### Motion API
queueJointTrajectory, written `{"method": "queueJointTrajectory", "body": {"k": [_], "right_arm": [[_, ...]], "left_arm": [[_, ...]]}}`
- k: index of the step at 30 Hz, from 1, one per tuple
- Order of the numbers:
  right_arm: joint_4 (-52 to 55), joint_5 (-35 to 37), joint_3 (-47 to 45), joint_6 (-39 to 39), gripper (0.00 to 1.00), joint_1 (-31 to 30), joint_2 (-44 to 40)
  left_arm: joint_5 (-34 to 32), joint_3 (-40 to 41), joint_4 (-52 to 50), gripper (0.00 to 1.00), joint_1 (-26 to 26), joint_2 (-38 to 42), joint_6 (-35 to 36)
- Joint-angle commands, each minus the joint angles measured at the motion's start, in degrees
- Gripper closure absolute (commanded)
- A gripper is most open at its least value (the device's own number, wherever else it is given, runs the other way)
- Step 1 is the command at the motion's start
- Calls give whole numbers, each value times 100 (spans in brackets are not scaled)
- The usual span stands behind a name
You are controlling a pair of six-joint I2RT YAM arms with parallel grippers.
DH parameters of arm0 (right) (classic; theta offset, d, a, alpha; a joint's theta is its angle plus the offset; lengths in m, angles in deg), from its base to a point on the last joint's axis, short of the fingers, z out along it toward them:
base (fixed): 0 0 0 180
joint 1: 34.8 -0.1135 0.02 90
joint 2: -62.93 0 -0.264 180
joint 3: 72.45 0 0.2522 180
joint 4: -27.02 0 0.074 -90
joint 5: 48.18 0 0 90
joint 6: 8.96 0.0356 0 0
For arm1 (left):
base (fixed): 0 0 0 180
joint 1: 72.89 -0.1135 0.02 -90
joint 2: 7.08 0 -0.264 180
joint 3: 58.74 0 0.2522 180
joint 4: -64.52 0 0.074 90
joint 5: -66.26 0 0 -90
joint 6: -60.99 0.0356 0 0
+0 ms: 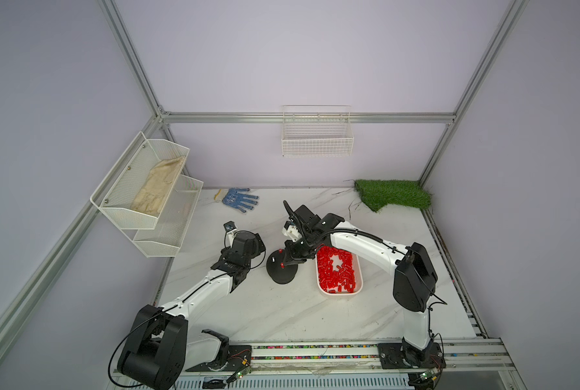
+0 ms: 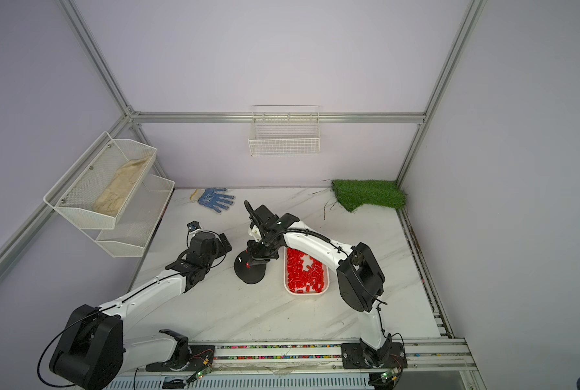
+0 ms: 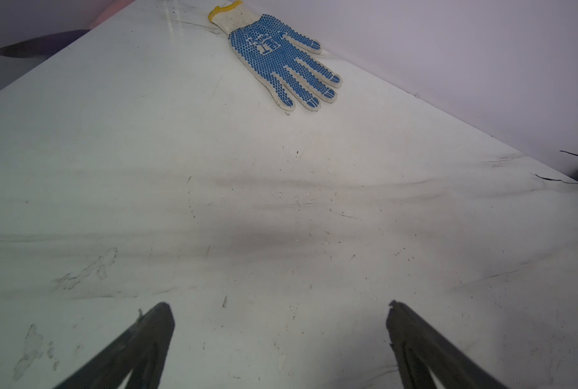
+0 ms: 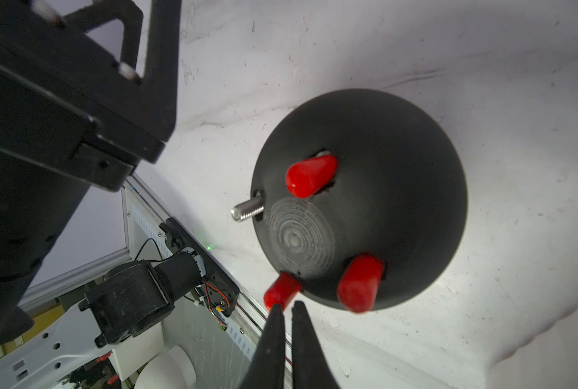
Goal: Cover the protruding screws with screw protection sleeves
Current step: Attach the screw protection sleeve to the screw, then pick up the screw protection sleeve from the storage box.
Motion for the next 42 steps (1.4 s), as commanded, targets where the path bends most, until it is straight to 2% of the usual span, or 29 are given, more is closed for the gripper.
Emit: {"method": "queueJointTrajectory", "body": {"k": [1, 14, 27, 38, 42], "right_arm": [[-150, -16, -89, 42, 89, -23, -152], [156, 702, 214, 86, 88, 71, -530], [134, 1618, -956, 46, 86, 1094, -1336], [324, 2845, -1616, -105, 86, 1346, -1092], [279, 2935, -1698, -195, 86, 1413, -843]], "left_arm": [[-63, 131, 92, 0, 26, 145, -71], [-76, 83, 44, 0, 24, 239, -45], [-46, -94, -143, 0, 24, 329, 39], [-12, -233, -216, 0, 25, 144, 70], [-24, -251, -216, 0, 27, 119, 77]]}}
